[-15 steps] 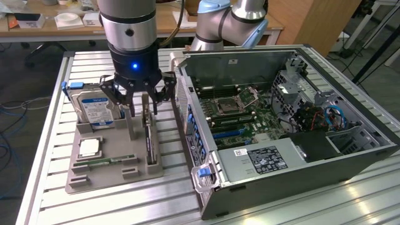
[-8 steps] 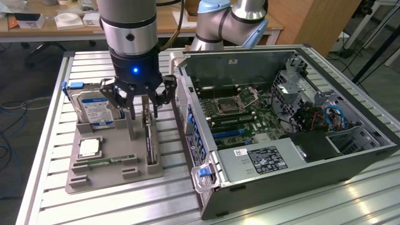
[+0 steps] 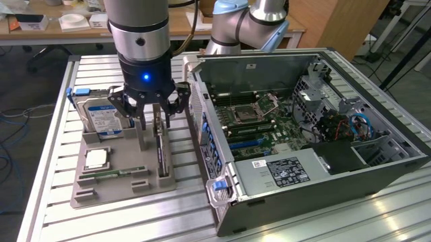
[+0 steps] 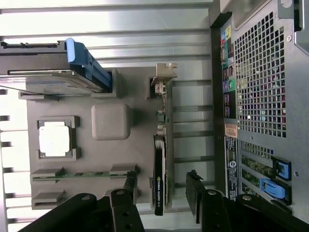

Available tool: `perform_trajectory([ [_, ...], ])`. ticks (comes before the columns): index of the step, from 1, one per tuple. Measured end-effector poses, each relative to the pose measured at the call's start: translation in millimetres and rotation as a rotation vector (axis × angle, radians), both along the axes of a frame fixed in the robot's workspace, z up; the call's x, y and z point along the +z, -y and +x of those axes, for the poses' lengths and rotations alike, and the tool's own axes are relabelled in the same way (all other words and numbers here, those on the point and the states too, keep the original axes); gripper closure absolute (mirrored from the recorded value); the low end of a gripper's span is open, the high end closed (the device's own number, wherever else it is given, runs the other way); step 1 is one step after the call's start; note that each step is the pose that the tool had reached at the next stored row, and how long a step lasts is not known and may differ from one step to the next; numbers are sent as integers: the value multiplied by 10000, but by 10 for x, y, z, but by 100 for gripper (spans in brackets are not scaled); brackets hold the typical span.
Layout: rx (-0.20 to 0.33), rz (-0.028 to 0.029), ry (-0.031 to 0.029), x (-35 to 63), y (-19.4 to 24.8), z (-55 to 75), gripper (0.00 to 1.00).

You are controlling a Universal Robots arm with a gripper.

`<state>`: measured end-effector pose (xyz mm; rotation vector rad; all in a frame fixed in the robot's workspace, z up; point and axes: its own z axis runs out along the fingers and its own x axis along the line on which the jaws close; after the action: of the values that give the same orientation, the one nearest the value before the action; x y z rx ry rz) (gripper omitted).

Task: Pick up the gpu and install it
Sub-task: 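Pick up the gpu and move the gpu toward the slot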

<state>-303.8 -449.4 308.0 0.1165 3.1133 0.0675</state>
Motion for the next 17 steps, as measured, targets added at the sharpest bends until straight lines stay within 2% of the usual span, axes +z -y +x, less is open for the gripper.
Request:
perform_trajectory([
  [17, 0, 1, 2, -88, 0, 0, 47],
])
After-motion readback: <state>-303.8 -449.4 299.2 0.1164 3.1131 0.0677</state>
